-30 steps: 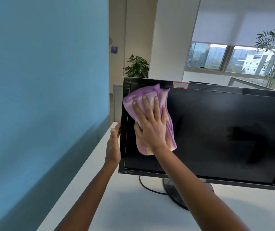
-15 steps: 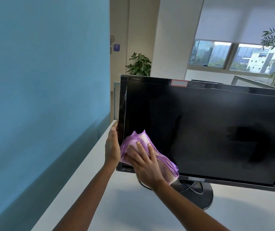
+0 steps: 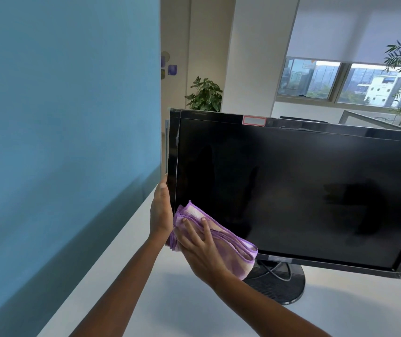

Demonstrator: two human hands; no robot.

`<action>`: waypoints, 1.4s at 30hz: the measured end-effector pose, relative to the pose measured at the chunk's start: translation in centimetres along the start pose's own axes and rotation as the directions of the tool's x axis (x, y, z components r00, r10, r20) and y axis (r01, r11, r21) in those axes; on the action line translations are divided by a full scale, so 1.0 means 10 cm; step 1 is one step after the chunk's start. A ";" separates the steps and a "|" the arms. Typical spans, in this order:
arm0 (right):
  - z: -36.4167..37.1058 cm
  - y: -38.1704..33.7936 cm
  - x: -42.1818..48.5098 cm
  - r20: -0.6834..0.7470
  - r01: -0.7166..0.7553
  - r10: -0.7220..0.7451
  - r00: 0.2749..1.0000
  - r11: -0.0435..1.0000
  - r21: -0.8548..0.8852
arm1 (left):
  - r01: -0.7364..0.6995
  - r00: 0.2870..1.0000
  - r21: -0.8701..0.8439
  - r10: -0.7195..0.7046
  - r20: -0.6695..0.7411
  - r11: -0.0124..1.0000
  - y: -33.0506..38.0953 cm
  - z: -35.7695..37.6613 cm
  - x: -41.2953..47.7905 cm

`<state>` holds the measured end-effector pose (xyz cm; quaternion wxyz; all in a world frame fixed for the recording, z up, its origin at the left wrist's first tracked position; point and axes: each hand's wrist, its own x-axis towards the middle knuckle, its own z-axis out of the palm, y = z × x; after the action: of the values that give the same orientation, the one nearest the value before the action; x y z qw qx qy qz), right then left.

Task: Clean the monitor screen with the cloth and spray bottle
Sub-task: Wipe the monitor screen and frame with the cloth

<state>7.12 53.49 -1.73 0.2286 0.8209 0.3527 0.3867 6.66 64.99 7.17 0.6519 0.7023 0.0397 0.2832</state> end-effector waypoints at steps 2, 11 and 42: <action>0.02 0.06 -0.09 0.004 0.003 -0.003 1.000 1.000 -0.006 | -0.021 1.000 0.012 0.021 0.008 1.000 0.01 -0.01 -0.01; 0.19 0.47 -0.78 0.060 -0.111 0.108 0.992 0.993 0.037 | -0.026 1.000 0.031 0.027 -0.011 0.999 0.04 0.02 -0.04; -0.28 1.17 0.83 -0.191 -0.446 0.499 0.845 0.856 0.261 | -0.464 0.838 0.550 0.545 0.019 0.695 0.43 0.44 0.31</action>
<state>13.33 52.45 11.49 -0.0073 0.8459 0.2028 0.4933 9.88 61.71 12.35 0.3223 0.8158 -0.0302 0.4793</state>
